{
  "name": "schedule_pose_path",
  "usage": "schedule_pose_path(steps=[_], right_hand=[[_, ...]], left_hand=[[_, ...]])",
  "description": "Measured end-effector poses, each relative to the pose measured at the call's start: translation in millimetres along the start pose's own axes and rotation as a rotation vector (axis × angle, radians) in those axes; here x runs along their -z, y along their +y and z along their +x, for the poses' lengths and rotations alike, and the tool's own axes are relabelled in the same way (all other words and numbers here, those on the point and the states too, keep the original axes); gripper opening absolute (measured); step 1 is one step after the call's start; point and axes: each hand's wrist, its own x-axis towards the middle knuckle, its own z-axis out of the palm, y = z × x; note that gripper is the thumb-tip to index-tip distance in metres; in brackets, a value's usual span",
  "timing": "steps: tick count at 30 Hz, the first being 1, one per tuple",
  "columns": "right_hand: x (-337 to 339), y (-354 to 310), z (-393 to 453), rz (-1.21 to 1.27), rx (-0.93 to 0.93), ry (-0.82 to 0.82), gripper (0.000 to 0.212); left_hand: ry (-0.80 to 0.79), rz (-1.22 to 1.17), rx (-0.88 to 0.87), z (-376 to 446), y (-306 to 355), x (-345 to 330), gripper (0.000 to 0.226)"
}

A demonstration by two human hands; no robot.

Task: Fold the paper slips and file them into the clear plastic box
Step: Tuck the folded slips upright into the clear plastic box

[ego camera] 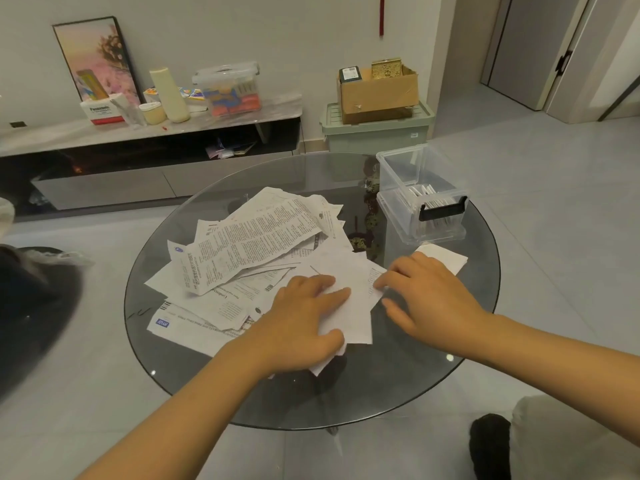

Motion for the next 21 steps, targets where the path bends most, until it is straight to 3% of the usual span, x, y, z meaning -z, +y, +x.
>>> schedule_pose_path(steps=[4,13,18,21], right_hand=[[-3.9,-4.1,-3.3,0.082,0.072,-0.013,0.033],[-3.7,-7.1,-2.5,0.129,0.169,-0.138,0.059],[1.3,-6.4,-2.2,0.166,0.181,-0.115,0.036],[3.0,-6.7,-0.3,0.2,0.154,-0.081,0.028]], left_hand=[[-0.043,-0.041,-0.025,-5.0,-2.1,0.8,0.068],[0.041,-0.084,-0.075,-12.3,-7.4,4.1,0.055],[0.089,-0.159,-0.093,-12.2,-8.9,2.2,0.047],[0.074,-0.205,-0.086,-13.5,-9.3,1.7,0.055]])
